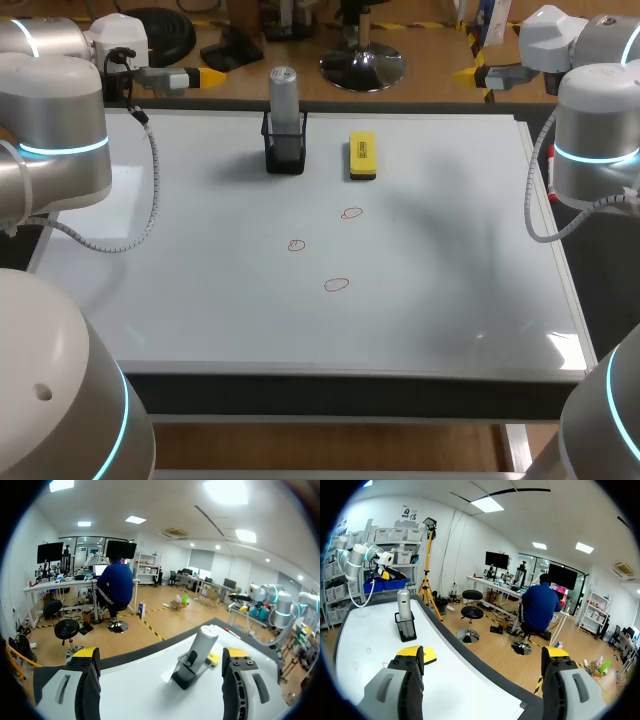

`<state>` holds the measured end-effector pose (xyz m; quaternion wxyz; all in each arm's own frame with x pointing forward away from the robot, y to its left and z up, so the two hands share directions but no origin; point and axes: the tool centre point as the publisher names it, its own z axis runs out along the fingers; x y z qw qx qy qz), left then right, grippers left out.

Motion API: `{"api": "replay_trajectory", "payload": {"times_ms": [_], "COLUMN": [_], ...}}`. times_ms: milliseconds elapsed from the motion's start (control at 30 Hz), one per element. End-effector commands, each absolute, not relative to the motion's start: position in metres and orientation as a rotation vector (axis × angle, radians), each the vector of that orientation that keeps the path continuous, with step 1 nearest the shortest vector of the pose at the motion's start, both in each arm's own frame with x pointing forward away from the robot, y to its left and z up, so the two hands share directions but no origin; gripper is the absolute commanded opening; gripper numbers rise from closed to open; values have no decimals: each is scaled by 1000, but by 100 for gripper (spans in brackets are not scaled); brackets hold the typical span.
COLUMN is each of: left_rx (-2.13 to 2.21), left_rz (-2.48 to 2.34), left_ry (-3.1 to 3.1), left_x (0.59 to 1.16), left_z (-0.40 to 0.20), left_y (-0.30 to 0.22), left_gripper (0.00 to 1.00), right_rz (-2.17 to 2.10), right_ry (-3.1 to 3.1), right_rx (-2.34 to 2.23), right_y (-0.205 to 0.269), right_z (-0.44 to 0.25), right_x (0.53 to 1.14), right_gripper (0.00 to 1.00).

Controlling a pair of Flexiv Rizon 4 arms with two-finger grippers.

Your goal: Pick up the inspection probe, press it on each red-marked spot on the whiteboard one by one, put down the probe, pick up the eraser, and wipe off all the red marks.

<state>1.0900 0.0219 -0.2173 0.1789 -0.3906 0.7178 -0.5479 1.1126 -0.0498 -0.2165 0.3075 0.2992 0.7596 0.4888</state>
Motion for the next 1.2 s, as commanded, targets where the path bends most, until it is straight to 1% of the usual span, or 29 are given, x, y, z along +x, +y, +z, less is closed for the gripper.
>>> {"api": "replay_trajectory", "payload": {"times_ms": [33,300,633,833,1200], "left_rx": [-1105,-1105,-747,-456,-140], "left_rz": [-1550,-1550,-1668,-1799,-1947], "left_ry": [2030,2030,2231,2338,2436], "left_x": [1090,1090,1094,1095,1086], "left_z": [-217,-217,-213,-211,-219], "left_y": [22,22,-11,-36,-77], "left_gripper": [100,100,100,100,100], "right_rz": [1292,1292,1292,1292,1292], "right_ry": [2009,2009,2009,2009,2009], "right_rx": [792,792,792,792,792], "right_y": [-50,-50,-50,-50,-50], "right_z": [-217,-217,-217,-217,-217], "right_x": [1113,1113,1113,1113,1113], "right_gripper": [100,100,100,100,100]}}
